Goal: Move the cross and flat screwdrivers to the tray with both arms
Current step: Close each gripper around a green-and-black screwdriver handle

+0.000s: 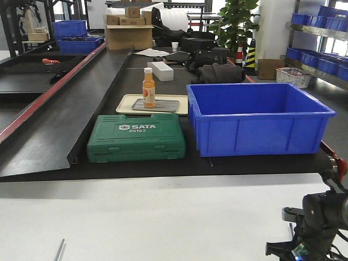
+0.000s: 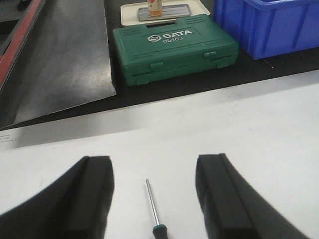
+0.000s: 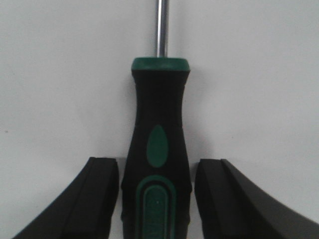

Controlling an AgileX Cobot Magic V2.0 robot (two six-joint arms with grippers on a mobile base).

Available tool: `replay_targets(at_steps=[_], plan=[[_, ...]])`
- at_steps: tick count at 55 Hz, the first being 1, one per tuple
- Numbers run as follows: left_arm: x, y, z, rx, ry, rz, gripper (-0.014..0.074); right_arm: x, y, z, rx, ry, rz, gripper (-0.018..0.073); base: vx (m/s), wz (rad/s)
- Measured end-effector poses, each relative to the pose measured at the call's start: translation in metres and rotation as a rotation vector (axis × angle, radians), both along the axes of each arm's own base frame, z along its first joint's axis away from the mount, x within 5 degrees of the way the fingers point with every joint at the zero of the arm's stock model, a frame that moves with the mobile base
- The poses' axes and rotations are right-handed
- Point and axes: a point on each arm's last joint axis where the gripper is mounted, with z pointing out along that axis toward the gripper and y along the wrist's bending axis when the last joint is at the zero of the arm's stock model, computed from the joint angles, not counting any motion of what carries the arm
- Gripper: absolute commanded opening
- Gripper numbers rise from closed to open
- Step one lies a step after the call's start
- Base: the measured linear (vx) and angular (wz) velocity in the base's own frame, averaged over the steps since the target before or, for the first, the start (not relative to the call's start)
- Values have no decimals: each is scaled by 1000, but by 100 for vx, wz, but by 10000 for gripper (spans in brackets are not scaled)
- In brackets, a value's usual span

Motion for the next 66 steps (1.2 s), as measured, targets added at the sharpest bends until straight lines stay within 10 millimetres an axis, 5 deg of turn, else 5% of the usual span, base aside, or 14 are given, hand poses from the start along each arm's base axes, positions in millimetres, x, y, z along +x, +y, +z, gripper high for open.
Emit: replay_targets(at_steps=[10, 20, 44, 66], plan=[[0, 0, 0, 1, 4, 0, 495, 0, 0, -3, 0, 7, 1, 347, 0, 0], [-1, 0, -4, 4, 43, -3, 495, 1, 0, -4, 1, 8, 22, -16, 0, 0], [3, -2, -32, -133, 362, 78, 495, 2, 1, -4, 0, 7, 51, -11, 0, 0], [96, -13, -93, -102, 720, 128, 495, 2, 1, -4, -2, 7, 74, -8, 0, 0]])
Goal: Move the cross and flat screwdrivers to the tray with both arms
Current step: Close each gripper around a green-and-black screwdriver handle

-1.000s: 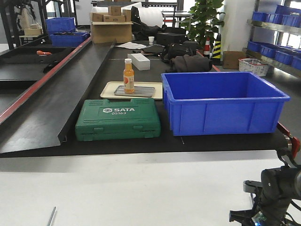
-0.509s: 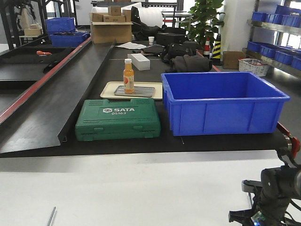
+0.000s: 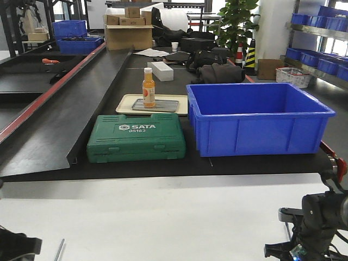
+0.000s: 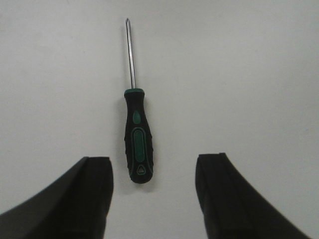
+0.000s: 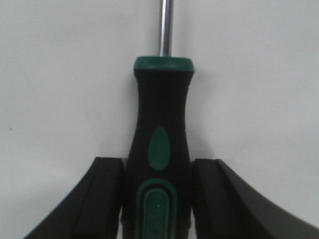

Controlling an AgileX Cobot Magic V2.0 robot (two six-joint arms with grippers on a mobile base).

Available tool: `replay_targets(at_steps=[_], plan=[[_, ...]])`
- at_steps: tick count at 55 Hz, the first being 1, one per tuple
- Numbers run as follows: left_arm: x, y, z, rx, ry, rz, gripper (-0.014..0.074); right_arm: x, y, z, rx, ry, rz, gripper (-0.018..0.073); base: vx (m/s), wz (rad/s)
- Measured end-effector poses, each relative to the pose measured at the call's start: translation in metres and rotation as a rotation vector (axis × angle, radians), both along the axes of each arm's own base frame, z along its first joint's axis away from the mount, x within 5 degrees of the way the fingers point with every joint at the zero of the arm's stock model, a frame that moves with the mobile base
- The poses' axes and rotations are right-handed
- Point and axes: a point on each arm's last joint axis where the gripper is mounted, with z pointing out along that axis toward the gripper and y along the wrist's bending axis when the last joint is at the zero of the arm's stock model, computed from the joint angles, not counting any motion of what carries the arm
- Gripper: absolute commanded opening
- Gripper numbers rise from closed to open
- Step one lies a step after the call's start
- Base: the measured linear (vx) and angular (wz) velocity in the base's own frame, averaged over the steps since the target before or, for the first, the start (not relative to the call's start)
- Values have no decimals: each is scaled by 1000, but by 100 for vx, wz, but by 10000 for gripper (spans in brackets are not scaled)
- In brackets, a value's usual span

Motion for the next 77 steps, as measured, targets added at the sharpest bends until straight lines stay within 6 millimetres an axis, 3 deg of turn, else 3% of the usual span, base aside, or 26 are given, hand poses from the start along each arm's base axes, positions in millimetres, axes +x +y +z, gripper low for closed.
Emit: replay_targets(at_steps=[8, 17, 38, 51, 66, 72, 77], plan=[[25, -3, -35, 13, 111, 1, 495, 0, 0, 0, 0, 1, 0, -8, 0, 0], [39, -4, -73, 27, 216, 3, 493, 0, 0, 0, -1, 4, 1, -8, 0, 0], [55, -4, -128, 41, 302, 13, 493, 0, 0, 0, 0, 9, 1, -8, 0, 0], [62, -3, -148, 45, 347, 19, 493, 0, 0, 0, 0, 9, 1, -8, 0, 0], [81, -6, -147, 50, 374, 5, 481, 0, 0, 0, 0, 9, 1, -8, 0, 0], [84, -6, -146, 54, 386, -7, 439, 0, 0, 0, 0, 9, 1, -8, 0, 0], [83, -6, -147, 57, 404, -13, 354, 0, 0, 0, 0, 9, 1, -8, 0, 0]])
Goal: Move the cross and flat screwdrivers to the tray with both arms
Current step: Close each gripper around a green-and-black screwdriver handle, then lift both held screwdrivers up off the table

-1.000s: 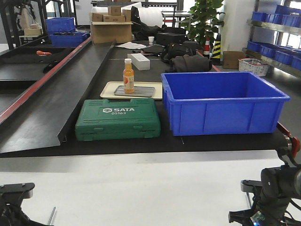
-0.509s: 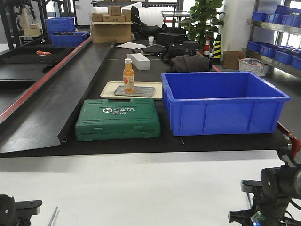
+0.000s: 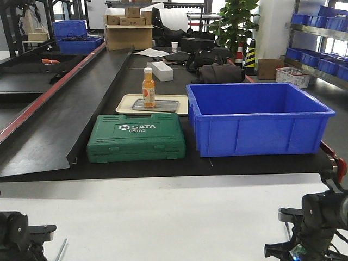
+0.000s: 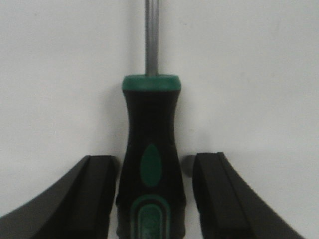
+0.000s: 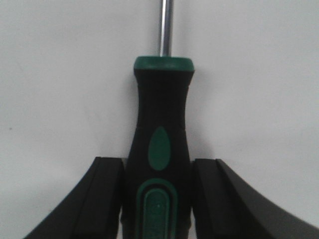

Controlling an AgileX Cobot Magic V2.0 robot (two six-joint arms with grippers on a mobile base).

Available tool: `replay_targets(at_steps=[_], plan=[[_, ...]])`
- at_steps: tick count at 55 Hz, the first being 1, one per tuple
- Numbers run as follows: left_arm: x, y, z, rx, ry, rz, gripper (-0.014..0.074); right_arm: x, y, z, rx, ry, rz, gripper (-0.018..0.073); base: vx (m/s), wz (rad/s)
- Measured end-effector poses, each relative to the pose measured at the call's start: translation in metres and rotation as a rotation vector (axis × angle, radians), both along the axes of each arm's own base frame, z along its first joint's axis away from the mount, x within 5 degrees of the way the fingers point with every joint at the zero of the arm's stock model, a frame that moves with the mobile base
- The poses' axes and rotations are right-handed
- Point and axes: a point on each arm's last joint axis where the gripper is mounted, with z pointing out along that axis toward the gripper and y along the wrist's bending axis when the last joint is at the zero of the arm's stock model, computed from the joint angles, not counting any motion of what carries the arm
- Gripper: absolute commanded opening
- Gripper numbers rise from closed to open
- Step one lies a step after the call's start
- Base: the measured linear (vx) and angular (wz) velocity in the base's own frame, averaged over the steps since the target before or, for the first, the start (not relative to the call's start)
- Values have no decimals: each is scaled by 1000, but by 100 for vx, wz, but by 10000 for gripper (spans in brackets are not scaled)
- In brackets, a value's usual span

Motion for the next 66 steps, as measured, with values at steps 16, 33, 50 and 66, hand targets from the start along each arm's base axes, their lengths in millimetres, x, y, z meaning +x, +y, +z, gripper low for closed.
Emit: replay_targets(at_steps=[16, 33, 50, 66], plan=[[-4, 3, 0, 38, 45, -40, -8, 0, 0, 0, 0, 0, 1, -8, 0, 0], [-8, 5, 21, 78, 26, -94, -6, -5, 0, 15, -12, 1, 87, -8, 0, 0], [-32, -4, 139, 45, -372, -121, -3, -29, 9, 142, 64, -322, 166, -8, 0, 0], [-113, 1, 258, -10, -820, -124, 0, -105, 16, 269, 73, -708, 282, -8, 0, 0]])
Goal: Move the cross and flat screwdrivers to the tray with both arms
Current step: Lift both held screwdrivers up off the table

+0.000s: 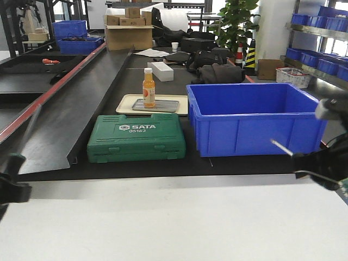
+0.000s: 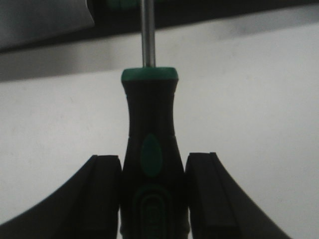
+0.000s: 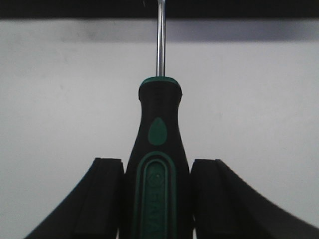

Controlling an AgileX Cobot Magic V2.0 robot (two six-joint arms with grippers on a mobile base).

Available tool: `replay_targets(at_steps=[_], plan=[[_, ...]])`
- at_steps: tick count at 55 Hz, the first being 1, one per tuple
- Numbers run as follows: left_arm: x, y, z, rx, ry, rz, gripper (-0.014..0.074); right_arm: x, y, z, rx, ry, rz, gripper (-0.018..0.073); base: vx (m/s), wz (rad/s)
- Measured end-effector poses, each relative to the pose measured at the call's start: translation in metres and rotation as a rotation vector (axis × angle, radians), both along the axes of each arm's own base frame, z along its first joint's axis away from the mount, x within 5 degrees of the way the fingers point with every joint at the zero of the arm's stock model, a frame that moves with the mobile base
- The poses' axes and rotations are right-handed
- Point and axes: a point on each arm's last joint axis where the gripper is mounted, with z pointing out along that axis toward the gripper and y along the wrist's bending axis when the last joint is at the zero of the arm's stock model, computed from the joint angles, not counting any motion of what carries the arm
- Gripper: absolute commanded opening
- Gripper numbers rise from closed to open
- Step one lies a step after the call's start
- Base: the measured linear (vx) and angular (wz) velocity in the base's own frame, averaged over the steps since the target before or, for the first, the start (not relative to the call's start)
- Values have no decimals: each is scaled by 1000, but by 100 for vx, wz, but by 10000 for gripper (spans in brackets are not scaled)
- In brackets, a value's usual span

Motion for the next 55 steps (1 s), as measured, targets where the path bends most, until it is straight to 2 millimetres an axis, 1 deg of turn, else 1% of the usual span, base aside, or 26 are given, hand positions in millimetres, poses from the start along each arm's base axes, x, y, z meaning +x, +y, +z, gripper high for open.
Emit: replay_targets(at_steps=[1, 3, 4, 6, 10, 17, 25, 30, 37, 43, 50, 55], plan=[[-8, 1, 7, -5, -29, 0, 0, -8, 0, 7, -1, -30, 7, -8, 0, 0], [-19, 3, 14, -10, -63, 0, 0, -19, 1, 13, -1, -62, 15, -8, 0, 0], [-27, 5, 19, -15, -89, 0, 0, -28, 1, 19, -6, -93, 20, -8, 0, 0], [-40, 7, 25, -23, -126, 1, 0, -39, 1, 21, -12, -119, 25, -8, 0, 0], [-66, 12, 32, -33, -187, 1, 0, -69, 0, 23, -33, -191, 34, -8, 0, 0], [-103, 18, 32, -47, -262, 1, 0, -119, -2, 19, -68, -325, 39, -8, 0, 0], [-137, 25, 23, -59, -326, 1, 0, -167, -3, 13, -78, -473, 26, -8, 0, 0], [-148, 27, 18, -63, -350, 1, 0, -189, -4, 6, -81, -526, 23, -8, 0, 0], [-151, 27, 15, -66, -363, 1, 1, -208, -3, -3, -68, -561, 22, -8, 0, 0], [-151, 27, 14, -65, -359, 1, 1, -217, -2, -4, -43, -597, 21, -8, 0, 0], [-151, 27, 14, -65, -360, 1, 1, -228, -3, 1, -35, -665, 14, -8, 0, 0], [-151, 27, 14, -65, -362, 1, 1, -232, -3, 2, -35, -688, 11, -8, 0, 0]])
